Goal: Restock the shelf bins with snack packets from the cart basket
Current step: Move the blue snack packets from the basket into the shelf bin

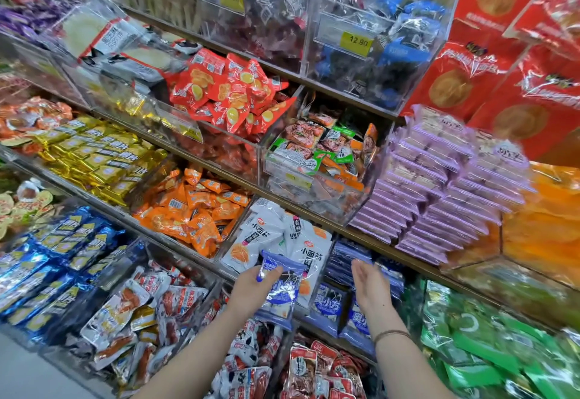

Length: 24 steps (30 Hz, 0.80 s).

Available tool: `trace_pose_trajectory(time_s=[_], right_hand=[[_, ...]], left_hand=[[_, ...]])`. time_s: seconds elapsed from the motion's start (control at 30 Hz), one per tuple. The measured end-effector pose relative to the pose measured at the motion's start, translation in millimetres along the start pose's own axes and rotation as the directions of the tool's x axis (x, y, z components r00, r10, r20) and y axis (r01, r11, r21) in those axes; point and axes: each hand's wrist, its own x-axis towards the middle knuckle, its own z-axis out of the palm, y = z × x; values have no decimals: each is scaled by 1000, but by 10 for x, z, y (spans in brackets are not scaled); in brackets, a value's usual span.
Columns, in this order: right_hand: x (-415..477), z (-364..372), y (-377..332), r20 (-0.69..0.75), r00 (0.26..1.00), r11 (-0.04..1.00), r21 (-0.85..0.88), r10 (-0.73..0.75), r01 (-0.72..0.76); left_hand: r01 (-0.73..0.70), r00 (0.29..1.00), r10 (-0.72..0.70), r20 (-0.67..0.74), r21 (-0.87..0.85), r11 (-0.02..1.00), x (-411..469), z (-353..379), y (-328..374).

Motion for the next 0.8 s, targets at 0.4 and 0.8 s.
trace_pose_trajectory(time_s=[0.4,0.8], right_hand=[[-828,-48,393,294,955,757,-616,-35,218],[-836,-432,705,51,992,991,-73,118,-114]], left_hand=[[-55,998,57,35,-60,997,-28,99,77],[-552,829,522,201,446,704,-214,465,268]])
